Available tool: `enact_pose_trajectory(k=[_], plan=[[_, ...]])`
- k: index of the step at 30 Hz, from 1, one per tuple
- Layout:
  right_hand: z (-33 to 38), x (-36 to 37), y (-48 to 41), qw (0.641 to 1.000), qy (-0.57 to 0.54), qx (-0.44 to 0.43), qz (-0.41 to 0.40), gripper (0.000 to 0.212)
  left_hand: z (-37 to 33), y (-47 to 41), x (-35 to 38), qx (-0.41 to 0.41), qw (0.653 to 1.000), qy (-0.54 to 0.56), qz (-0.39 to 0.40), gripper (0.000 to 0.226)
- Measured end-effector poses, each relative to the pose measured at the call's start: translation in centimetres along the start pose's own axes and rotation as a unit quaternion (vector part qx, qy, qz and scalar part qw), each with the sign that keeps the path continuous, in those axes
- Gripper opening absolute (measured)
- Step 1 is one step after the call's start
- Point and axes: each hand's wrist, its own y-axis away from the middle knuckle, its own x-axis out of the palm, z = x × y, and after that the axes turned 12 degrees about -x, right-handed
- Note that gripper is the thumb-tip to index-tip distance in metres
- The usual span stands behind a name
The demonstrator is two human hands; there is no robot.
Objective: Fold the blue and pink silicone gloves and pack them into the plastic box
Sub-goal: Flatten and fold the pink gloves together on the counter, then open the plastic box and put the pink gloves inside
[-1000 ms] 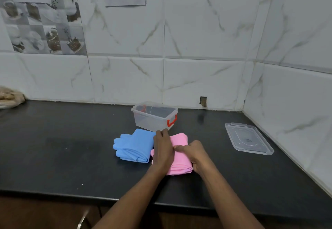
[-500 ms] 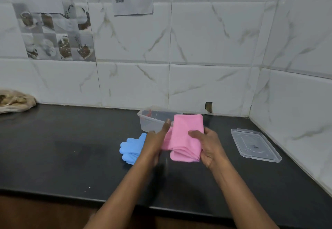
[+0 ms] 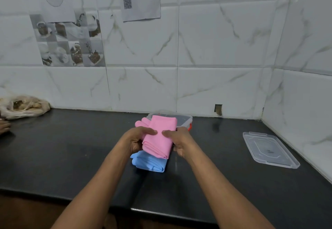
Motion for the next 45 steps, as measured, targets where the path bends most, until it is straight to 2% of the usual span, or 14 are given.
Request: enact_pose_trajectory(k=[4,8,11,15,17,20,22,25,27,30,33,38,42,45], plan=[[-1.4,2.0,-1.8,0.998,0.066,-0.009,-0.016,0.041,-1.2,-1.4,-2.1,-0.033,0.998,-0.028,-0.036,0.033],[-3.1,2.8,-1.2,0.97,0.238,-0.029,-0.044,0.038,0.2,-2.1,-2.9,-0.06,0.991,-0.089,-0.08,0.052],[-3.9,3.3,-1.1,0.945,0.318,-0.061,-0.042,0.034,1.1,-3.0,-2.7,-0.01,0.976,-0.138,-0.168,0.062],[-4.3,3.4,-0.8,0.897,0.434,-0.071,-0.031,0.044,2.0,-4.0,-2.5,0.111,0.88,-0.315,-0.339,0.087],[-4.6,2.7,-0.8,0.896,0.439,-0.065,-0.008,0.05,2.4,-3.8,-2.1,0.129,0.826,-0.407,-0.369,0.079],[-4.0,1.3,-1.1,0.892,0.43,-0.137,-0.022,0.041,2.2,-3.6,-1.5,0.275,0.714,-0.529,-0.367,0.05],[-3.1,0.4,-1.9,0.834,0.492,-0.237,-0.074,0.029,2.3,-3.6,-0.8,0.336,0.66,-0.608,-0.287,0.046],[-2.2,-0.8,-4.5,0.714,0.619,-0.319,-0.062,0.033,3.8,-4.1,0.3,0.271,0.627,-0.702,-0.201,0.061],[-2.2,-1.4,-6.0,0.68,0.673,-0.291,-0.008,0.038,4.5,-4.5,0.1,0.229,0.633,-0.715,-0.191,0.061],[-3.2,-2.1,-7.2,0.67,0.698,-0.247,0.044,0.037,4.6,-4.5,-1.3,0.228,0.701,-0.655,-0.166,0.054],[-3.7,-2.8,-7.7,0.676,0.695,-0.247,0.015,0.031,4.5,-4.2,-2.1,0.249,0.784,-0.552,-0.135,0.043],[-2.3,-5.0,-7.0,0.701,0.661,-0.261,-0.056,0.029,3.3,-4.0,-2.3,0.27,0.846,-0.399,-0.228,0.039],[1.0,-8.7,-4.3,0.741,0.609,-0.277,-0.066,0.02,2.1,-3.7,-2.2,0.287,0.831,-0.352,-0.321,0.042],[2.2,-12.0,-0.9,0.754,0.592,-0.28,-0.058,0.028,1.3,-3.4,-1.8,0.232,0.796,-0.424,-0.364,0.033]])
